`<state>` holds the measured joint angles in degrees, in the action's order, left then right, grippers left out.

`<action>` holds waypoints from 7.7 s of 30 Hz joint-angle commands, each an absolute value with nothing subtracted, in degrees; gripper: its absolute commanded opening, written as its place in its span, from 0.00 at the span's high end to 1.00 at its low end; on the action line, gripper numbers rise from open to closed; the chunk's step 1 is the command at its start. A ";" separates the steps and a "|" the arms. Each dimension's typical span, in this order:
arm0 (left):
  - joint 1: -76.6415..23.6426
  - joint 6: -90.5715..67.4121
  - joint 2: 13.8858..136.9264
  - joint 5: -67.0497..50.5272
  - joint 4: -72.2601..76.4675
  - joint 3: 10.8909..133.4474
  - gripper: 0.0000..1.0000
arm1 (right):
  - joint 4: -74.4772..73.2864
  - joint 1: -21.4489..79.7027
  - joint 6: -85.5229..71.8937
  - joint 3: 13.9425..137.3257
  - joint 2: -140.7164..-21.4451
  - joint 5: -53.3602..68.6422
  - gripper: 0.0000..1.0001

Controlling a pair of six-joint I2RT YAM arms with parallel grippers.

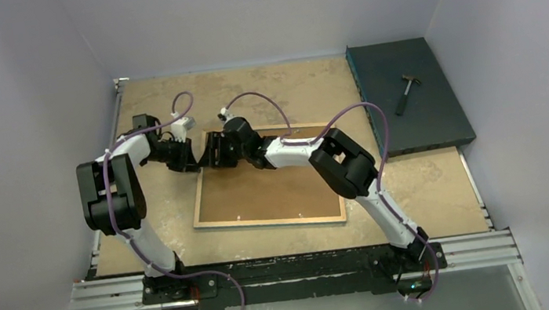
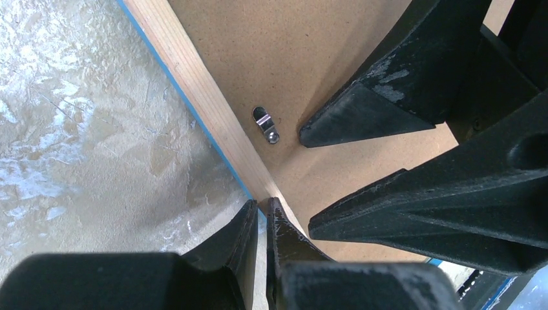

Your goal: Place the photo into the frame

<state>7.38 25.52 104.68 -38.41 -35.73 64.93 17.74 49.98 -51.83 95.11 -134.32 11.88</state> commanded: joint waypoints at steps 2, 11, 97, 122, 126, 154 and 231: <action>6.68 28.56 108.11 -37.96 -36.34 63.06 0.96 | 17.79 50.19 -52.27 97.14 -134.44 12.09 0.44; 6.68 29.02 107.78 -38.23 -36.45 62.46 0.97 | 18.45 50.20 -53.19 98.04 -136.38 13.10 0.45; 7.02 30.05 105.69 -39.08 -38.18 62.49 1.00 | 20.13 48.60 -46.15 110.07 -144.67 31.05 0.53; 8.27 35.34 96.87 -29.97 -37.58 58.30 0.98 | -1.70 27.09 -38.96 62.21 -90.59 0.74 0.01; 4.82 37.09 93.61 -25.45 -35.43 54.12 0.98 | -4.63 20.55 -39.48 49.80 -78.70 -3.72 0.01; -10.87 43.85 88.17 -24.16 -39.36 49.74 0.98 | -0.62 24.32 -36.79 85.50 -118.48 7.83 0.01; -2.73 33.74 101.72 -32.93 -36.41 59.63 0.96 | -11.72 30.89 -30.01 102.30 -136.82 -1.89 0.91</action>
